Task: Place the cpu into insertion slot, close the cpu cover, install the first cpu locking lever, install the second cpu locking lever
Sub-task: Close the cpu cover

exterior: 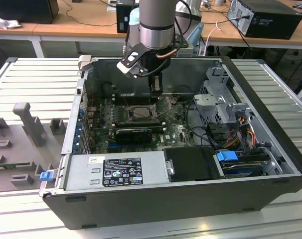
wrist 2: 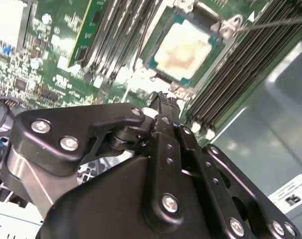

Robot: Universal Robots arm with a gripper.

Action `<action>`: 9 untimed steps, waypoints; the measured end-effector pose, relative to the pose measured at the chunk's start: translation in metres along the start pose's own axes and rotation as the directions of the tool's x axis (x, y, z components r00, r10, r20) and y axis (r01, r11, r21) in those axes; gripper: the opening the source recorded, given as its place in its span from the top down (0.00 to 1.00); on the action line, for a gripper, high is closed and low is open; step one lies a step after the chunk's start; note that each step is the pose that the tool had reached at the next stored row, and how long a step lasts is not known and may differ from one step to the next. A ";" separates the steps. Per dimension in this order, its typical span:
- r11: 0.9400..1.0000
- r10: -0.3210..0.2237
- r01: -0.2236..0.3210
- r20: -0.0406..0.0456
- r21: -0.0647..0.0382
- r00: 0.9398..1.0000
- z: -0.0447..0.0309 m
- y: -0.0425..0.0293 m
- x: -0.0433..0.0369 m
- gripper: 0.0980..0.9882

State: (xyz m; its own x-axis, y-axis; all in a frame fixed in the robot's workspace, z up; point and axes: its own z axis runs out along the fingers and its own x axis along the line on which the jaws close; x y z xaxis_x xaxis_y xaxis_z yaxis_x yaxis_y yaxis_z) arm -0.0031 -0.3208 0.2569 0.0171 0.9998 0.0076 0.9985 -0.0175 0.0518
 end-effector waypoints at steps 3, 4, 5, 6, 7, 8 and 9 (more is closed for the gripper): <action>1.000 0.000 0.000 0.000 0.002 1.000 0.0007 0.0127 0.0002 0.99; 1.000 0.000 0.000 0.000 0.004 1.000 0.0011 0.0205 0.0004 0.99; 1.000 0.000 0.000 0.000 0.005 1.000 0.0016 0.0279 0.0006 0.99; 1.000 0.000 0.000 0.000 0.006 1.000 0.0018 0.0308 0.0007 0.99; 1.000 0.000 0.000 0.000 0.006 1.000 0.0019 0.0336 0.0007 0.99; 1.000 0.000 0.000 0.000 0.007 1.000 0.0021 0.0381 0.0008 0.99; 1.000 0.000 0.000 0.000 0.008 1.000 0.0023 0.0422 0.0009 0.99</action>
State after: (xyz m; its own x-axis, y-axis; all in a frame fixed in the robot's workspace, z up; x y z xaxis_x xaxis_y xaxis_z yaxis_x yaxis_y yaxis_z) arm 0.0391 -0.3206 0.2568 0.0173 0.9998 0.0074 0.9989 -0.0176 0.0435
